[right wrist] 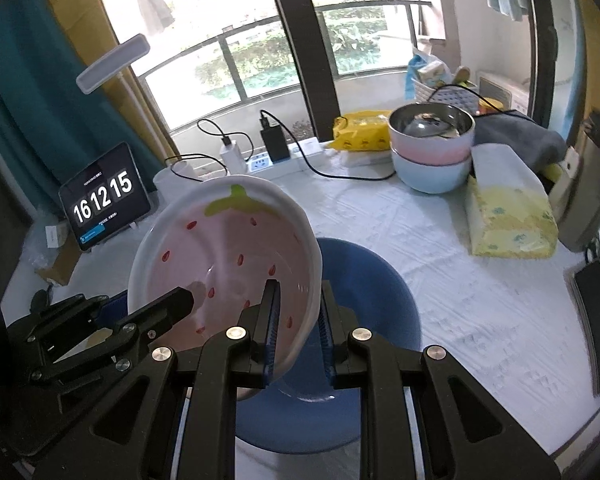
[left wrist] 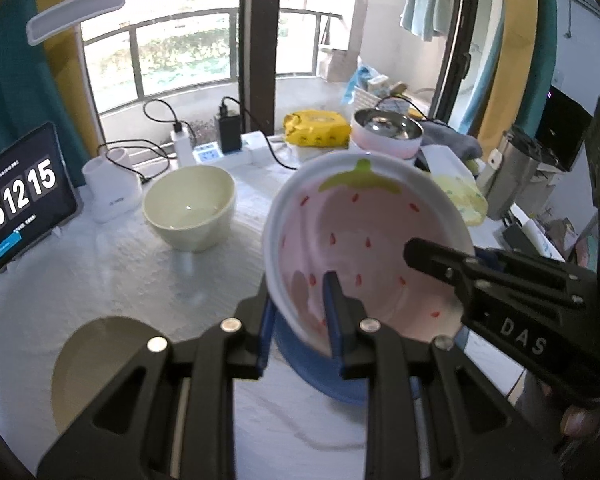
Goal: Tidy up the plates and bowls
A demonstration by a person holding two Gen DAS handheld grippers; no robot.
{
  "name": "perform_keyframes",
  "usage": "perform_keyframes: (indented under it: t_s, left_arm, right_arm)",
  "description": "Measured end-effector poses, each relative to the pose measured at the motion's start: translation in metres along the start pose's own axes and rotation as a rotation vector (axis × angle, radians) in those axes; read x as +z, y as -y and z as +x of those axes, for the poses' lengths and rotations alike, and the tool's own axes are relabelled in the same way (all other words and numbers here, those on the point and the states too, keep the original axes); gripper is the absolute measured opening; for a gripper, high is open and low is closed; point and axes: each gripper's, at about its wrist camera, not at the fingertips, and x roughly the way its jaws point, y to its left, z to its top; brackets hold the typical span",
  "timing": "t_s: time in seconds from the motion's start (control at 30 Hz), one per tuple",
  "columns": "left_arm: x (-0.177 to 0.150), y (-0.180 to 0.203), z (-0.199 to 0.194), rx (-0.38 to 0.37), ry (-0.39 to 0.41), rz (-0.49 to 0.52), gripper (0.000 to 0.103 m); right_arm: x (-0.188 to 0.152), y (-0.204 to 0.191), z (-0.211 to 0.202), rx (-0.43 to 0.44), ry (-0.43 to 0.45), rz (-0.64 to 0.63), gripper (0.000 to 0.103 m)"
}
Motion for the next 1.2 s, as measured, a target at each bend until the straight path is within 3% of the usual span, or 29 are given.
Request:
perform_keyframes:
  t_s: [0.8, 1.2]
  left_arm:
    - [-0.024, 0.032, 0.036, 0.035, -0.098, 0.076, 0.024]
    - [-0.029, 0.032, 0.050, 0.070, -0.139, 0.084, 0.026]
  right_arm:
    - [-0.024, 0.032, 0.017, -0.021, -0.076, 0.019, 0.020]
    - [-0.029, 0.017, 0.032, -0.116, -0.095, -0.160, 0.020]
